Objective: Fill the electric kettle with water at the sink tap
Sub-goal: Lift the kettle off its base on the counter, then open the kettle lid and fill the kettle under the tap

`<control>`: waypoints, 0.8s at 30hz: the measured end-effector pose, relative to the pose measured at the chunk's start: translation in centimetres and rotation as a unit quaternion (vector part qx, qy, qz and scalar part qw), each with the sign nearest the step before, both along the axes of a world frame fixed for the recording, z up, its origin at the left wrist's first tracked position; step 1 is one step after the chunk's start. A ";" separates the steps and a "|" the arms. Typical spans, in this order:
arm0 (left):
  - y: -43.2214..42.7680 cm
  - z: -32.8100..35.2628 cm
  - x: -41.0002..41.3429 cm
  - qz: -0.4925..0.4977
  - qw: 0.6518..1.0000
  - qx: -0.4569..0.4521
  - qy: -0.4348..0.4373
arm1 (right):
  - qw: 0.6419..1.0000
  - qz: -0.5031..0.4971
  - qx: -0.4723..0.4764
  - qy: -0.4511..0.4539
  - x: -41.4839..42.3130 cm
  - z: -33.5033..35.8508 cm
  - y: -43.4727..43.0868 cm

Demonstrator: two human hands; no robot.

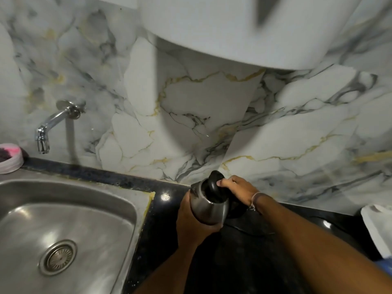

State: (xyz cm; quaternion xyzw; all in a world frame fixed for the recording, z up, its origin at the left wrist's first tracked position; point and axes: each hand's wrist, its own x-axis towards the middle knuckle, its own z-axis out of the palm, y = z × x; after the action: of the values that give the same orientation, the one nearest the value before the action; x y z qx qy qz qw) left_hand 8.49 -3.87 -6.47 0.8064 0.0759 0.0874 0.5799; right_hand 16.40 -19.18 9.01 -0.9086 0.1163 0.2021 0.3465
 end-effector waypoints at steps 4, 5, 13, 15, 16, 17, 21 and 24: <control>2.2 3.1 -1.0 0.005 1.000 0.009 -0.014 | 0.991 -0.004 0.135 0.013 -1.4 2.9 0.1; 3.2 4.2 -1.6 0.004 1.000 0.019 -0.015 | 0.988 0.005 0.153 0.020 -2.1 3.8 0.3; 10.6 10.2 -9.7 0.062 0.997 0.024 -0.036 | 0.951 0.025 0.307 0.032 -8.2 7.0 6.5; 12.3 10.6 -11.8 0.076 0.996 0.016 -0.034 | 0.938 0.042 0.340 0.048 -9.3 6.9 9.0; 13.4 10.6 -12.7 0.081 0.996 0.013 -0.035 | 0.934 0.061 0.348 0.054 -9.9 7.0 10.4; 14.4 10.3 -13.5 0.084 0.995 0.007 -0.043 | 0.929 0.072 0.357 0.060 -10.5 6.9 11.7; 19.6 9.8 -16.2 0.109 0.993 0.014 -0.046 | 0.926 0.075 0.363 0.067 -12.0 5.6 17.3; 23.1 9.9 -16.8 0.101 0.994 0.037 -0.016 | 0.930 0.051 0.360 0.051 -11.6 4.4 20.8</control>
State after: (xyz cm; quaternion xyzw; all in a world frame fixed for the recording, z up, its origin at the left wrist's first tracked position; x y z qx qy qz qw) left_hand -8.35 19.27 3.41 0.8141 0.1444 0.1610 0.5389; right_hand 4.76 1.65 13.44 -0.7159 0.0066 0.2935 0.6335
